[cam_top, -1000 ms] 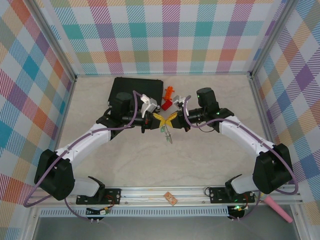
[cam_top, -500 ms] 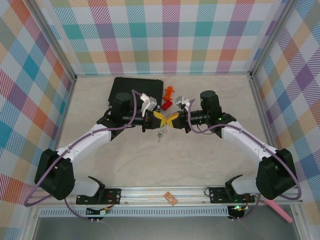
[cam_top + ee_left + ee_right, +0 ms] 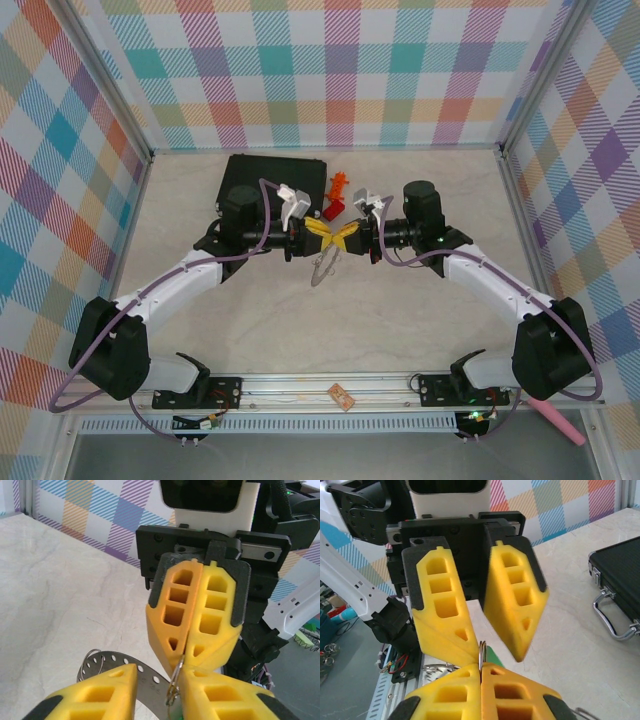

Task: Put the keys on the keyring

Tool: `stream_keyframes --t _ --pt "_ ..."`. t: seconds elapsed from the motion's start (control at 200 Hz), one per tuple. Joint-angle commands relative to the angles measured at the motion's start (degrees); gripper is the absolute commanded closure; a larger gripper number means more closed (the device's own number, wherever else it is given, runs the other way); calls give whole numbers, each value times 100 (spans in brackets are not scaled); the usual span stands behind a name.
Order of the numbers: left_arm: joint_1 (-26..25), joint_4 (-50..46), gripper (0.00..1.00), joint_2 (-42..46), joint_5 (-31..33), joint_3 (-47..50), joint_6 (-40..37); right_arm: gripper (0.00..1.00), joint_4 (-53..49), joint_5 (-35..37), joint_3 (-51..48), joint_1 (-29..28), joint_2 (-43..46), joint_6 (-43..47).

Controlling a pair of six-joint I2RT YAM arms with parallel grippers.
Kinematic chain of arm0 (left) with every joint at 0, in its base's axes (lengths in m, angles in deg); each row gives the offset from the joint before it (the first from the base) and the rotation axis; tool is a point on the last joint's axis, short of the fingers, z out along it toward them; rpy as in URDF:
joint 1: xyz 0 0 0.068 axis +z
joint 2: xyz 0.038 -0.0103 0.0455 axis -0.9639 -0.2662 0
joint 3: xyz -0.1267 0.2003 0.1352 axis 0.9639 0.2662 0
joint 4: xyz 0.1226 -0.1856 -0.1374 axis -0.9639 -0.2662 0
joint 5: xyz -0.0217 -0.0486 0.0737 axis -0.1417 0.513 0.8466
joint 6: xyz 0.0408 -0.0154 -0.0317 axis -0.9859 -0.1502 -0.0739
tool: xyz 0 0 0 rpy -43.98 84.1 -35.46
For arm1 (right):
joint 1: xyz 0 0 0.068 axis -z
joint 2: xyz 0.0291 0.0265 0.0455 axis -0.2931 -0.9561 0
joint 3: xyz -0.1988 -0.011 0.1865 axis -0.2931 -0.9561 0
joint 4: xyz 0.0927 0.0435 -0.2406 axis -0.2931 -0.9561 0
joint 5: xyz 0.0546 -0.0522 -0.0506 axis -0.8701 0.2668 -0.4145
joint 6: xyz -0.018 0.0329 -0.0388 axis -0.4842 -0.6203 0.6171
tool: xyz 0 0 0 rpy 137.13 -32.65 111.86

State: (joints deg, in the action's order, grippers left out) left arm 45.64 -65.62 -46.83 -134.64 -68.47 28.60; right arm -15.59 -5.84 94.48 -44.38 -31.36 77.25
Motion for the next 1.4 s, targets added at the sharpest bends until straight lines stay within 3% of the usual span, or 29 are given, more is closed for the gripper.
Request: stream_keyframes --t 0.0,0.68,1.395 --pt "-51 338 69 189 -293 99 37 100 341 59 -39 35 94 -71" --pt "47 1294 56 285 -317 409 623 100 794 33 -218 132 141 -380" --pt "168 1500 68 24 -386 459 869 100 1173 -11 -360 211 264 -629"
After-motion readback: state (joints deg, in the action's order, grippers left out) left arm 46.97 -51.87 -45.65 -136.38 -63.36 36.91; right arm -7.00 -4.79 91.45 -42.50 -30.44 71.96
